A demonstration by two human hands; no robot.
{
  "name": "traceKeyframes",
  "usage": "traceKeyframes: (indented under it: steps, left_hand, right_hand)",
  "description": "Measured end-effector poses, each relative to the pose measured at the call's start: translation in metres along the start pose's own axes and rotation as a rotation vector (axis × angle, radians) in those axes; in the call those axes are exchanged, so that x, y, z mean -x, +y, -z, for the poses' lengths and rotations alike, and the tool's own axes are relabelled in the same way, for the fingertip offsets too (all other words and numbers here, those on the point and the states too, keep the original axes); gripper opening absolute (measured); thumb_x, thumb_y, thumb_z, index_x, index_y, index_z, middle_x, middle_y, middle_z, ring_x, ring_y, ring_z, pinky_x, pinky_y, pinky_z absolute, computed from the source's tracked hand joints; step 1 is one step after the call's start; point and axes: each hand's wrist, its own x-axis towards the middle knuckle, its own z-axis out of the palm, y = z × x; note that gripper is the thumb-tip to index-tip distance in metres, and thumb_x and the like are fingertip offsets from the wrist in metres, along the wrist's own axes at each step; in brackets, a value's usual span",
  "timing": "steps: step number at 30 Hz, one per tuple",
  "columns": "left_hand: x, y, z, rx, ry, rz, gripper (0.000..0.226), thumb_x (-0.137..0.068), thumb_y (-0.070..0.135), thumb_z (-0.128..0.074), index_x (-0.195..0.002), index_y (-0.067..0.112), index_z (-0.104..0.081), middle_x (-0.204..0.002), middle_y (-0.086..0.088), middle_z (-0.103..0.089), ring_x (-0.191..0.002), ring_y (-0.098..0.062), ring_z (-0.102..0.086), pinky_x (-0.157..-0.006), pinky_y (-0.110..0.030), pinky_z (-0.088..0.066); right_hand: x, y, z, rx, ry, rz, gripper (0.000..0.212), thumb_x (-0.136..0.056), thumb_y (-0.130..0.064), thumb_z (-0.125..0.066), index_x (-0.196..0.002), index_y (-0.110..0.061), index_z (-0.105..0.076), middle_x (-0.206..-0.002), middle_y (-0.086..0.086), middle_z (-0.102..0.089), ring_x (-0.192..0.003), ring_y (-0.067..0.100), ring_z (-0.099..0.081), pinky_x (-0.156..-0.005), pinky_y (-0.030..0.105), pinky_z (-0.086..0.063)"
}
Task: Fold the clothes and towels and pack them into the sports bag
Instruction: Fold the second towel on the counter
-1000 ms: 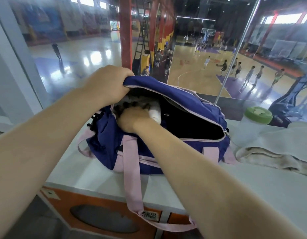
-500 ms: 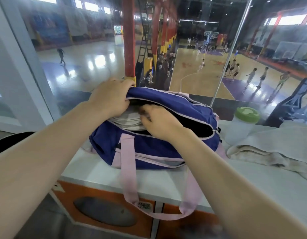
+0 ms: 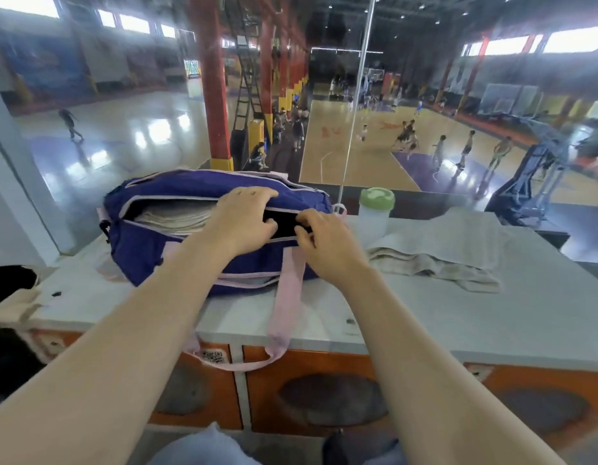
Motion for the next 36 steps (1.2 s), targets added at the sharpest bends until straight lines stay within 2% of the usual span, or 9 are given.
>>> traceKeyframes:
  steps: [6, 10, 14, 18, 22, 26, 28, 31, 36]
  left_hand:
    - [0.007, 0.081, -0.053, 0.211, -0.004, -0.017, 0.044, -0.084, 0.022, -0.057, -0.128, 0.019, -0.058, -0.124, -0.006, -0.064, -0.116, -0.030, -0.055, -0.096, -0.043, -0.046]
    - [0.012, 0.090, -0.089, 0.003, 0.083, -0.110, 0.025, -0.085, 0.026, -0.053, -0.105, 0.023, -0.068, -0.107, 0.001, -0.067, -0.109, -0.024, -0.055, -0.095, -0.039, -0.041]
    - [0.017, 0.084, -0.114, -0.095, 0.133, -0.187, 0.032, -0.087, 0.021, -0.054, -0.117, 0.023, -0.064, -0.132, 0.003, -0.056, -0.138, -0.022, -0.033, -0.121, -0.043, -0.013]
    - [0.017, 0.089, -0.124, -0.064, 0.129, -0.286, 0.034, -0.091, 0.015, -0.051, -0.123, 0.022, -0.061, -0.141, 0.002, -0.050, -0.146, -0.021, -0.023, -0.121, -0.034, 0.001]
    - [0.023, 0.094, -0.139, 0.065, -0.069, -0.258, 0.040, -0.097, 0.013, -0.046, -0.135, 0.021, -0.052, -0.150, 0.006, -0.040, -0.146, -0.013, -0.021, -0.118, -0.030, -0.017]
    - [0.029, 0.094, -0.138, 0.183, -0.267, -0.078, 0.037, -0.093, 0.017, -0.040, -0.128, 0.024, -0.048, -0.134, -0.001, -0.052, -0.117, -0.021, -0.053, -0.094, -0.042, -0.049]
    - [0.030, 0.093, -0.136, 0.203, -0.301, -0.021, 0.036, -0.093, 0.025, -0.043, -0.129, 0.021, -0.044, -0.132, -0.003, -0.053, -0.107, -0.023, -0.057, -0.089, -0.043, -0.051]
    - [0.030, 0.093, -0.137, 0.234, -0.296, 0.018, 0.049, -0.094, 0.041, -0.048, -0.136, 0.017, -0.039, -0.136, -0.003, -0.052, -0.114, -0.024, -0.056, -0.091, -0.042, -0.050]
    - [0.030, 0.098, -0.142, 0.227, -0.245, 0.008, 0.043, -0.088, 0.052, -0.051, -0.117, 0.020, -0.050, -0.115, 0.002, -0.062, -0.100, -0.021, -0.059, -0.079, -0.040, -0.053]
  right_hand:
    - [0.034, 0.059, 0.028, 0.055, 0.062, -0.263, 0.016, -0.081, -0.002, -0.047, -0.088, -0.010, -0.058, -0.095, 0.009, -0.062, -0.092, 0.032, -0.054, -0.071, 0.037, -0.040]
    - [0.049, 0.100, 0.026, 0.151, -0.054, -0.435, 0.033, -0.082, -0.004, -0.050, -0.113, -0.014, -0.056, -0.119, 0.008, -0.057, -0.112, 0.030, -0.048, -0.091, 0.039, -0.042]
    - [0.059, 0.137, 0.022, 0.257, -0.123, -0.498, 0.062, -0.085, -0.006, -0.049, -0.143, -0.023, -0.037, -0.155, 0.002, -0.029, -0.140, 0.028, -0.025, -0.114, 0.043, -0.020]
    - [0.065, 0.156, 0.020, 0.182, -0.273, -0.584, 0.070, -0.089, -0.012, -0.045, -0.153, -0.027, -0.019, -0.161, -0.005, -0.015, -0.146, 0.025, -0.016, -0.116, 0.043, -0.020]
    - [0.063, 0.158, 0.021, 0.210, -0.301, -0.627, 0.066, -0.094, -0.026, -0.042, -0.154, -0.026, -0.015, -0.152, 0.002, -0.035, -0.137, 0.031, -0.031, -0.110, 0.047, -0.028]
    - [0.058, 0.154, 0.028, 0.352, -0.326, -0.607, 0.057, -0.094, -0.048, -0.043, -0.145, -0.024, -0.031, -0.140, 0.005, -0.045, -0.125, 0.031, -0.044, -0.102, 0.047, -0.030]
    - [0.057, 0.152, 0.029, 0.428, -0.377, -0.573, 0.049, -0.094, -0.050, -0.042, -0.135, -0.023, -0.046, -0.132, 0.005, -0.050, -0.120, 0.029, -0.049, -0.098, 0.044, -0.030]
    - [0.052, 0.151, 0.030, 0.361, -0.383, -0.567, 0.039, -0.093, -0.045, -0.048, -0.120, -0.020, -0.058, -0.122, 0.003, -0.060, -0.111, 0.025, -0.055, -0.093, 0.039, -0.033]
    - [0.046, 0.138, 0.037, 0.212, -0.447, -0.533, 0.022, -0.082, -0.034, -0.061, -0.086, -0.013, -0.060, -0.092, 0.004, -0.062, -0.084, 0.026, -0.057, -0.076, 0.031, -0.044]
